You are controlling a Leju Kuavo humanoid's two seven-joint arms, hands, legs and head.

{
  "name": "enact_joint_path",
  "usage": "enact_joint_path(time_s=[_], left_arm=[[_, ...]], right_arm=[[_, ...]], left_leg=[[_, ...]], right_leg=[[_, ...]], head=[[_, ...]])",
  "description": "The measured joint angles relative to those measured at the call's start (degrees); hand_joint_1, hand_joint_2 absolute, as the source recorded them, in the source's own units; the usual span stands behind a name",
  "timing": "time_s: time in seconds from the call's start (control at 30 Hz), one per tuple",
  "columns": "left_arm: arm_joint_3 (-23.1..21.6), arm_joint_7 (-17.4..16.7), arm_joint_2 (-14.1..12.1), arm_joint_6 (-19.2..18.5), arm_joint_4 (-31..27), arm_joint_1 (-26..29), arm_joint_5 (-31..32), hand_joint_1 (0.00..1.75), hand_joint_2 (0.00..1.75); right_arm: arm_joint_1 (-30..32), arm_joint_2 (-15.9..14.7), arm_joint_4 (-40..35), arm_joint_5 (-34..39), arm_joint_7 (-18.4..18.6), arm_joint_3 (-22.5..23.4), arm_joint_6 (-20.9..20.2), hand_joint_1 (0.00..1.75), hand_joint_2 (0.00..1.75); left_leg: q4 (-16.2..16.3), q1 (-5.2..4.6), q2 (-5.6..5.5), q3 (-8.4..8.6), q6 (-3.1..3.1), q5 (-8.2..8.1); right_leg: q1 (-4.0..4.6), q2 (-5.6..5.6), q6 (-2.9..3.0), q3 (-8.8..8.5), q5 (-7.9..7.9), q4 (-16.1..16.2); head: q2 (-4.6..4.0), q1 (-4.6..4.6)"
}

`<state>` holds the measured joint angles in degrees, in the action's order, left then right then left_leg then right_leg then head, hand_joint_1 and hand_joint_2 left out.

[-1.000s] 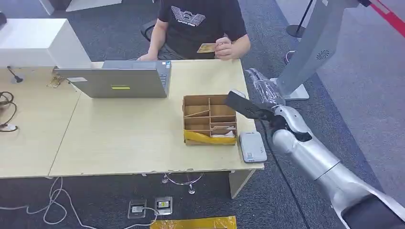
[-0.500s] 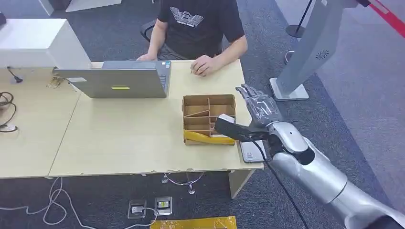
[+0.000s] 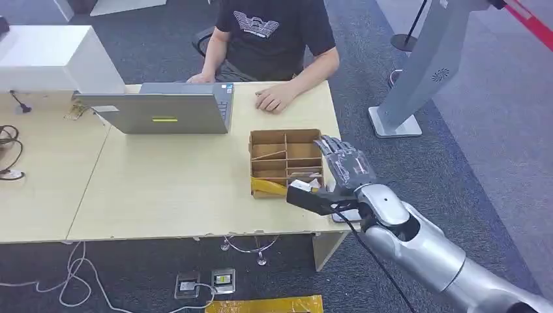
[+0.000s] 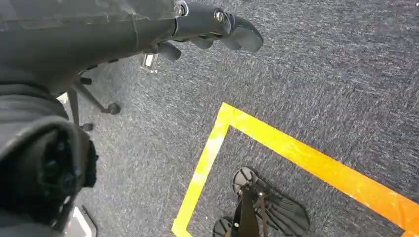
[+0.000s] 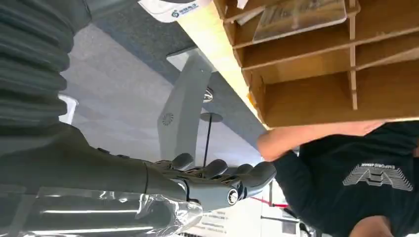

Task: Pass the card to the sensor for recognition and then transmit it.

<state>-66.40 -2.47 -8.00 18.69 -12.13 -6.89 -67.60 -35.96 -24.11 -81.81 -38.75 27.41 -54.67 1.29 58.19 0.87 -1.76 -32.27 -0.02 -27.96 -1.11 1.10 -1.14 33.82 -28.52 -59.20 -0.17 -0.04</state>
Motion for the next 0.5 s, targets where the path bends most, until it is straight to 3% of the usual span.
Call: enact_joint_path(time_s=[0.5], left_arm=[[0.0,-1.1,0.0,0.0,0.0,-0.1,0.5,0.00,0.00]], right_arm=[[-2.0,5.2,10.4,1.2,-5.0,-2.9,3.9,0.00,1.75]], left_leg=[[0.0,0.00,-0.02,-0.01,0.00,0.00]], right_leg=[[0.00,-0.01,0.00,0.00,0.00,0.0]], head=[[0.00,0.02]])
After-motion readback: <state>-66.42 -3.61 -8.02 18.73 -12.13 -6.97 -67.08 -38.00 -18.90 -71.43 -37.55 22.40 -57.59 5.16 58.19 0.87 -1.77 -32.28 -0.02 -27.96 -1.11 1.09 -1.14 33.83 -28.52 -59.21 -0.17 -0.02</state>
